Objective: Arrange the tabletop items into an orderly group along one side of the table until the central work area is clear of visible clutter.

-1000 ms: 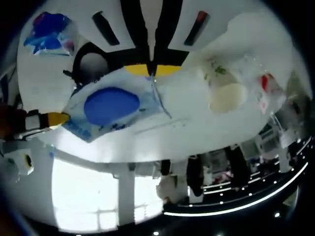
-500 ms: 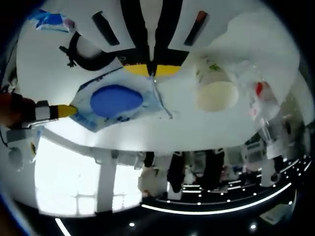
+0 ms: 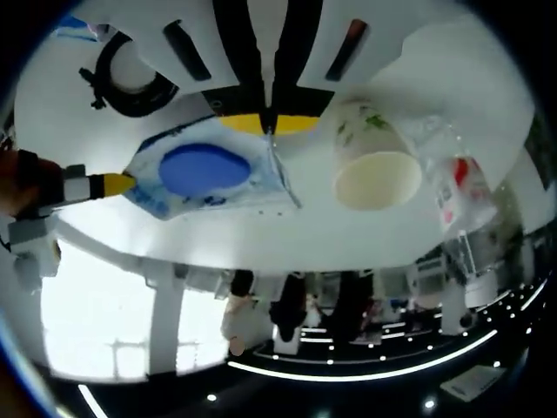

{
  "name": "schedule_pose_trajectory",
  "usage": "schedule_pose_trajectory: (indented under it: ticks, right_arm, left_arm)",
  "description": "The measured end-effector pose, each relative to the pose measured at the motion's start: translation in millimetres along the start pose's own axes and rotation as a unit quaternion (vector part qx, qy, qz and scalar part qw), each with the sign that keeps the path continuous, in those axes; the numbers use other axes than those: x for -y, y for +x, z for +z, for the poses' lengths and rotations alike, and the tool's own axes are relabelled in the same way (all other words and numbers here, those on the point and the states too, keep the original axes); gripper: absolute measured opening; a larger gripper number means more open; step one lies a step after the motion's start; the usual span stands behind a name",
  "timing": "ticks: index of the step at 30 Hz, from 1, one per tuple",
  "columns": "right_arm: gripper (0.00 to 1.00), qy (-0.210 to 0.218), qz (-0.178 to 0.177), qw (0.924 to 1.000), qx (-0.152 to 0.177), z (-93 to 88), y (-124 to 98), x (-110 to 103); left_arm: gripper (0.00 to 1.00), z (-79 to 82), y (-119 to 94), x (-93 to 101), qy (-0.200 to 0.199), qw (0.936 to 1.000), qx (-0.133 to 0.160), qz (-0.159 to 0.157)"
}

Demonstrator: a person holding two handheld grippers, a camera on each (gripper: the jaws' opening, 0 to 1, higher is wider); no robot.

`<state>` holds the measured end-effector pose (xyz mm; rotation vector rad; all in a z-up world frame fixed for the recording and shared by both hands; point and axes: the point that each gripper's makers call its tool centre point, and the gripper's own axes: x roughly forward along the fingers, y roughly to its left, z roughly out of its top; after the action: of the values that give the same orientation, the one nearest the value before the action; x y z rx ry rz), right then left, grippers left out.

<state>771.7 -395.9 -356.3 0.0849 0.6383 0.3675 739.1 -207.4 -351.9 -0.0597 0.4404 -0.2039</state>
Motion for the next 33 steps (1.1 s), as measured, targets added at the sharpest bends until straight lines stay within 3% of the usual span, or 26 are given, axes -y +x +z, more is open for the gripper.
schedule_pose_trajectory:
  ticks: [10,18,23,28,31,33]
  right_arm:
    - [0.02,0.005,0.015,0.9997,-0.016,-16.6,17,-2]
    - [0.02,-0.025,0.016,0.9995,-0.015,-25.6,23,-2]
    - [0.03,-0.038,0.006,0.9989,-0.025,-30.0,23,0]
    - [0.06,-0.015,-0.001,0.9995,-0.029,-32.0,23,3]
    - [0.09,-0.01,-0.005,0.9993,-0.037,-33.1,23,5]
    - [0.12,-0.009,-0.011,0.9992,-0.038,-32.2,21,7]
  left_arm:
    - [0.0,-15.7,6,-7.1,-0.008,0.9996,-0.013,0.022]
    - [0.0,-18.8,8,-9.9,0.012,0.9992,-0.018,0.035]
    - [0.0,-26.3,10,-11.3,-0.014,0.9987,-0.028,0.039]
    - [0.01,-24.9,11,-11.1,-0.006,0.9983,-0.03,0.05]
    - [0.03,-27.7,9,-13.4,-0.036,0.9967,-0.037,0.063]
    - [0.04,-27.3,10,-13.9,-0.034,0.9969,-0.037,0.061]
